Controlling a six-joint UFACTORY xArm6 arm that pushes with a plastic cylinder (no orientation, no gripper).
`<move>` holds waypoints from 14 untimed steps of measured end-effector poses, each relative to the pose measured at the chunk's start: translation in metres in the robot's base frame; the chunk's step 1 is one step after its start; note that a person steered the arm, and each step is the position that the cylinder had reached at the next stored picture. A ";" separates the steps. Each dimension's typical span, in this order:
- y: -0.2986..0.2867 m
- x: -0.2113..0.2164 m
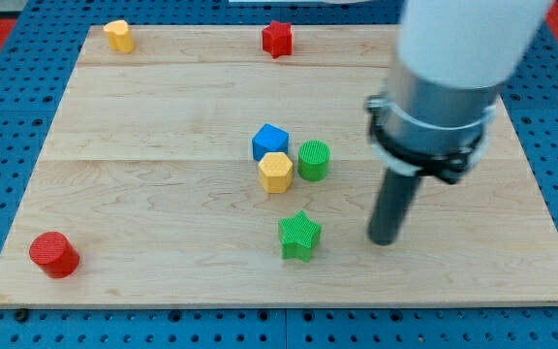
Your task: Move the green star towards the left side of the yellow hexagon
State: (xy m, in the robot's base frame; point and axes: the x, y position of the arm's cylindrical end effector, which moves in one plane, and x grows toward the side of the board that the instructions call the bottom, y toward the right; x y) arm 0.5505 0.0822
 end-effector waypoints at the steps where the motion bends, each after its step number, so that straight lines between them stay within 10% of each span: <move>1: -0.091 -0.001; 4: -0.098 0.038; 10: -0.272 -0.051; 14: -0.201 -0.072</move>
State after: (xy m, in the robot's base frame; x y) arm 0.4781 -0.1185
